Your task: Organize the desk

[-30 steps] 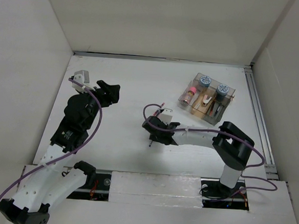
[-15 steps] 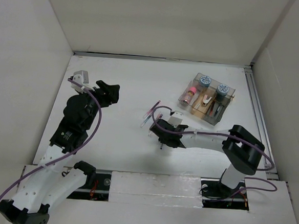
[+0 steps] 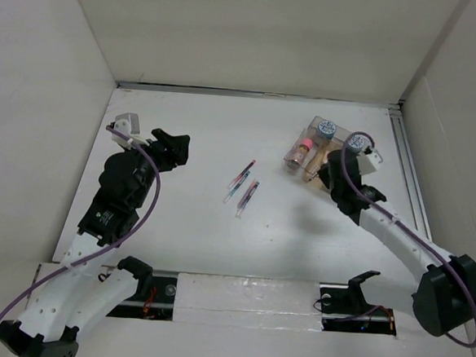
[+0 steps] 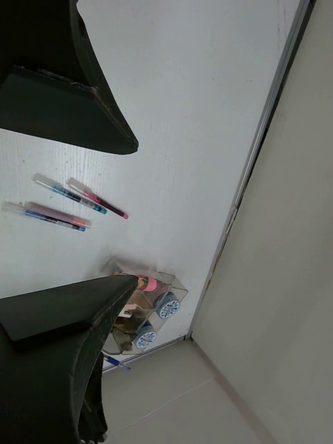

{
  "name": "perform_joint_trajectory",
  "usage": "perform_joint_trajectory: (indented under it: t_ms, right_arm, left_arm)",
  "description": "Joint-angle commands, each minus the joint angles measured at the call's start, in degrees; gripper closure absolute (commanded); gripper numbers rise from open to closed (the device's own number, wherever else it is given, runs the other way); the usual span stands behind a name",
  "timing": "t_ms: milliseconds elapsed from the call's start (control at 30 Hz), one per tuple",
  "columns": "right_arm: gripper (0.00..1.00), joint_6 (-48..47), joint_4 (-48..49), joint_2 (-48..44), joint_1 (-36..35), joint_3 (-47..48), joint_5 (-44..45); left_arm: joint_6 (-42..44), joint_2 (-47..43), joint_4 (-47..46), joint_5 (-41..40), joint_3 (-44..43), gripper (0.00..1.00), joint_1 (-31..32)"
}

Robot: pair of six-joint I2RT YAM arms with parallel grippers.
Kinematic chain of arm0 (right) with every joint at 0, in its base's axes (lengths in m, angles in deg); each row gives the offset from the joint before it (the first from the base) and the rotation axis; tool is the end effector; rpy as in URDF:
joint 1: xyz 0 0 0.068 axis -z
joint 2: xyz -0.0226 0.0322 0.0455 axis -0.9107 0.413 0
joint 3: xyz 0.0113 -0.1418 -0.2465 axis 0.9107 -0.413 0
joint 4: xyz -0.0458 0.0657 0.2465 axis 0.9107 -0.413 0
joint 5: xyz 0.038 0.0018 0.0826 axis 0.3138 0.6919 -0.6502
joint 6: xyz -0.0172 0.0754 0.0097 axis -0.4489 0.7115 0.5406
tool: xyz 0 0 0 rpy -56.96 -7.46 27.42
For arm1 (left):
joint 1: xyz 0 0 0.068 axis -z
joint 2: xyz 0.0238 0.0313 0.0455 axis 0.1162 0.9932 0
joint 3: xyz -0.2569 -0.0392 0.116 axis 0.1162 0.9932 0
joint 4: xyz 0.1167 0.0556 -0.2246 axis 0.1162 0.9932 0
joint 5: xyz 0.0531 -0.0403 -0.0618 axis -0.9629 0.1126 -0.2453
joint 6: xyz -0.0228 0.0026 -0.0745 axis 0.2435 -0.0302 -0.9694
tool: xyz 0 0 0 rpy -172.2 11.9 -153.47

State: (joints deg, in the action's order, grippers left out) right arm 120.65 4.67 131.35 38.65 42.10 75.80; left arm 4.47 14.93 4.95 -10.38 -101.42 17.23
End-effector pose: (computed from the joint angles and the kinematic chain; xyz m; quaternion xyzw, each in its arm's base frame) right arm 0.2575 0.0923 0.2568 0.3697 0.7808 0.1373 0.4847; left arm 0.1671 -0.0610 0.3996 -0.0899 0.6654 -0.2688 0.6906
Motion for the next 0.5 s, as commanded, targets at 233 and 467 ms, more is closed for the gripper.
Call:
perform_joint_trajectory:
  t_ms: [233, 467]
  right_arm:
    - [1.0, -3.9, 16.4, 7.9, 23.4, -1.2, -19.0]
    - [1.0, -5.1, 17.2, 11.3, 28.5, -0.9, -22.8]
  left_arm:
    - [0.5, -0.5, -1.4, 0.4, -0.7, 0.33, -0.3]
    - [0.6, -0.2, -1.5, 0.4, -0.6, 0.34, -0.3]
